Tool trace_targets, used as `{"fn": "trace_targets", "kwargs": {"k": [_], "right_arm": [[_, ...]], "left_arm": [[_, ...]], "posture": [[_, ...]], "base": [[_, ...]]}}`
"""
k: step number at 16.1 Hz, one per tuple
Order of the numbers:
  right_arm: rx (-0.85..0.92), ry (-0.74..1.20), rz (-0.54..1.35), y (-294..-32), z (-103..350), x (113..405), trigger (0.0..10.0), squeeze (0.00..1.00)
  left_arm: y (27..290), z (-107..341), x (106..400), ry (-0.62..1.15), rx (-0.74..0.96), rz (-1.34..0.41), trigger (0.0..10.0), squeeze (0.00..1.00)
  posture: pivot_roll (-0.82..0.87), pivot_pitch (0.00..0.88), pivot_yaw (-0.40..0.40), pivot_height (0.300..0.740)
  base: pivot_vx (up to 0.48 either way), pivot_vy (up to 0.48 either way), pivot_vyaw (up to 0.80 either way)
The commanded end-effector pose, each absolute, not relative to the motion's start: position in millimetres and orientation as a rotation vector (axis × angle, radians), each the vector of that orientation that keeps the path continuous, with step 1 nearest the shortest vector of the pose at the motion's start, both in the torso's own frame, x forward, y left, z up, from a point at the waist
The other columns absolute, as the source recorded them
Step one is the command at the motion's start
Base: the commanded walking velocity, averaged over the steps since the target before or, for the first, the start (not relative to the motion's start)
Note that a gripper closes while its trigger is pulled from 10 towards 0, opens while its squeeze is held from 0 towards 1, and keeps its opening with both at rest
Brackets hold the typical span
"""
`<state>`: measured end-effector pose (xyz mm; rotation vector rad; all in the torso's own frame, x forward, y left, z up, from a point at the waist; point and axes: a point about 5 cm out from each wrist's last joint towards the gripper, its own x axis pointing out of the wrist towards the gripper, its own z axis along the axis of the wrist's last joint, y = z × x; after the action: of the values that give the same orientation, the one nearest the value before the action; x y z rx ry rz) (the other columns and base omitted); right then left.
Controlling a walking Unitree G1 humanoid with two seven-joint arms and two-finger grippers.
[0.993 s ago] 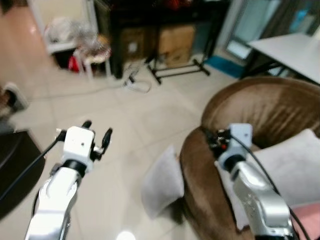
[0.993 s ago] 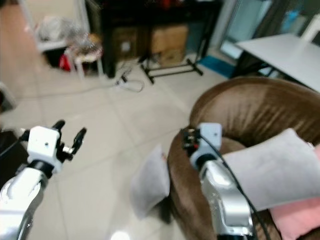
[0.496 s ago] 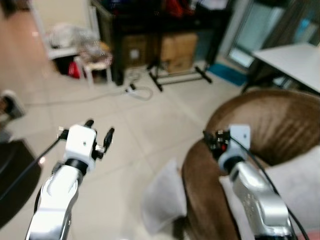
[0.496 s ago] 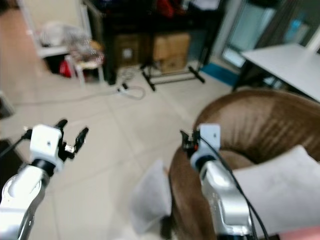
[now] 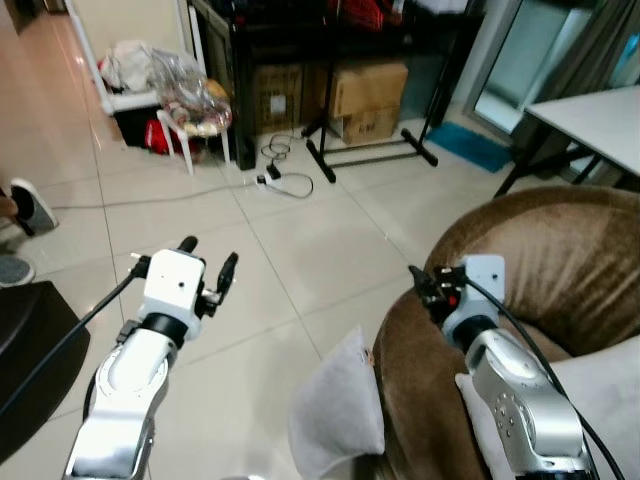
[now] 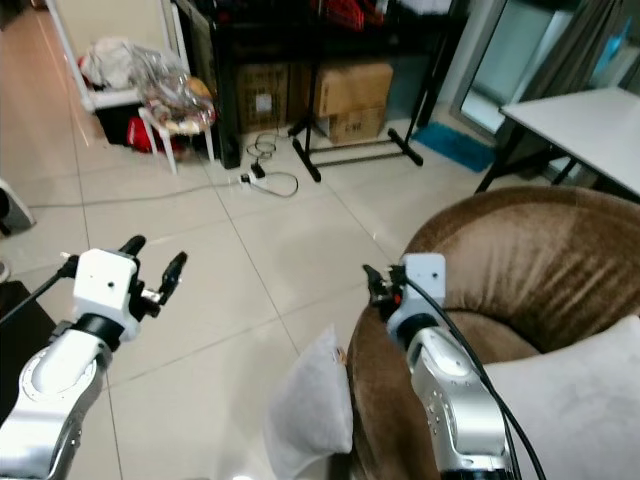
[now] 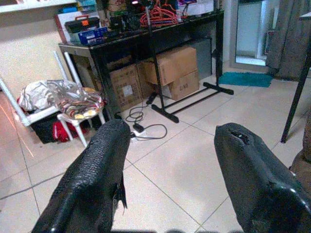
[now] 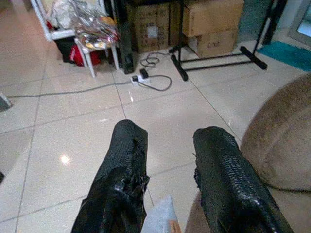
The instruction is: Move the pillow to the sofa from floor
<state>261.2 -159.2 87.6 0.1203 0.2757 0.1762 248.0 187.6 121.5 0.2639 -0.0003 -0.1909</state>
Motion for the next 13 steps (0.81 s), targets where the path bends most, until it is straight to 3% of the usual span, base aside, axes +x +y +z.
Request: {"fn": "trace_targets", "kwargs": {"k": [1,13], "right_arm": [[0.114,0.268,0.154,-165.9,87.3,261.8,10.0,0.0],[0.098,0.245,0.148,-165.3,86.3,264.7,10.0,0.0]], "left_arm": [[184.8,121.2,247.4,-0.008,0.271,-0.191,10.0,0.0],[184.8,121.0,245.2,-0.032,0.272,-0.162,10.0,0.0]], "posture": [[0.04,0.0,-0.069,0.711],[0.04,0.0,-0.074,0.596]], "base": [[0.0,0.0,0.0],[0.0,0.0,0.0]]}}
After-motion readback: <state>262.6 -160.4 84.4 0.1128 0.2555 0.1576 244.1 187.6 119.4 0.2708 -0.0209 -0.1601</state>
